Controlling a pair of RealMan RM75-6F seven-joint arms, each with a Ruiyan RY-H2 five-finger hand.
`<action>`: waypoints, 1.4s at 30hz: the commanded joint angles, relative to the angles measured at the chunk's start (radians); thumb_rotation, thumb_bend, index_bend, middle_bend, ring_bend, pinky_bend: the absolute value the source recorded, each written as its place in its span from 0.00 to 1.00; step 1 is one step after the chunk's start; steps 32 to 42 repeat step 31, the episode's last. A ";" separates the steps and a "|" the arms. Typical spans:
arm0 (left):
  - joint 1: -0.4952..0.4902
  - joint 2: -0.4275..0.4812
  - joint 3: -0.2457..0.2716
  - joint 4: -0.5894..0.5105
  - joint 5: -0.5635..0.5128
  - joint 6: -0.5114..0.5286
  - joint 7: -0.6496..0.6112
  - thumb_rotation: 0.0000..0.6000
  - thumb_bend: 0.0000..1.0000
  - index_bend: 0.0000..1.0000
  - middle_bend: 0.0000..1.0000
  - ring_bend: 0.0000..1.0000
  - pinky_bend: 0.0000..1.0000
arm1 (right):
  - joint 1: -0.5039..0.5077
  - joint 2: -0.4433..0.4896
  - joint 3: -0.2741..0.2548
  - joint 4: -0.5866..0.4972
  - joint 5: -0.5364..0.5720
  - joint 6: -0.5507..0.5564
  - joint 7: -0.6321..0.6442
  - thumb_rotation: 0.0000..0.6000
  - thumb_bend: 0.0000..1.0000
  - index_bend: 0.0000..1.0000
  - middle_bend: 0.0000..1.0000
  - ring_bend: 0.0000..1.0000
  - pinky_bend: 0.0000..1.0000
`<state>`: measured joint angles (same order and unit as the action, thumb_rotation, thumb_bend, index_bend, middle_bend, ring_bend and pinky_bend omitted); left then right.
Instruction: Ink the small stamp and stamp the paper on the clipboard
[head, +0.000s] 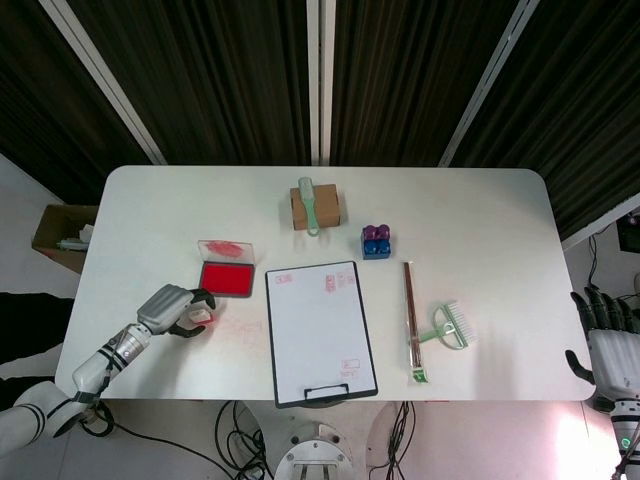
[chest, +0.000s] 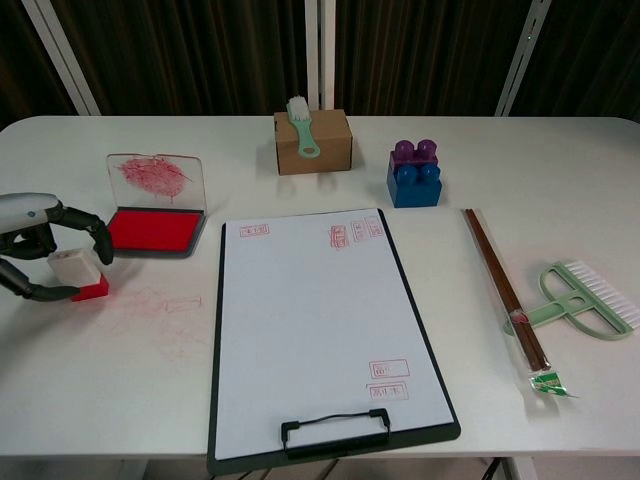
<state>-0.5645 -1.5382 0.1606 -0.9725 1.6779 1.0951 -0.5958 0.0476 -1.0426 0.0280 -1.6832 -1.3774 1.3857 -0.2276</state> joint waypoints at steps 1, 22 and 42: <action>-0.001 0.001 0.000 -0.001 0.001 0.002 -0.001 1.00 0.26 0.38 0.36 0.97 1.00 | 0.000 0.000 0.000 0.000 0.000 0.001 0.001 1.00 0.23 0.00 0.00 0.00 0.00; 0.225 0.330 -0.157 -0.294 -0.178 0.438 0.271 0.11 0.11 0.25 0.21 0.21 0.35 | -0.024 0.013 0.005 0.025 -0.033 0.062 0.053 1.00 0.23 0.00 0.00 0.00 0.00; 0.346 0.422 -0.081 -0.381 -0.166 0.454 0.437 0.00 0.11 0.16 0.10 0.07 0.19 | -0.043 -0.011 0.008 0.098 -0.071 0.115 0.107 1.00 0.22 0.00 0.00 0.00 0.00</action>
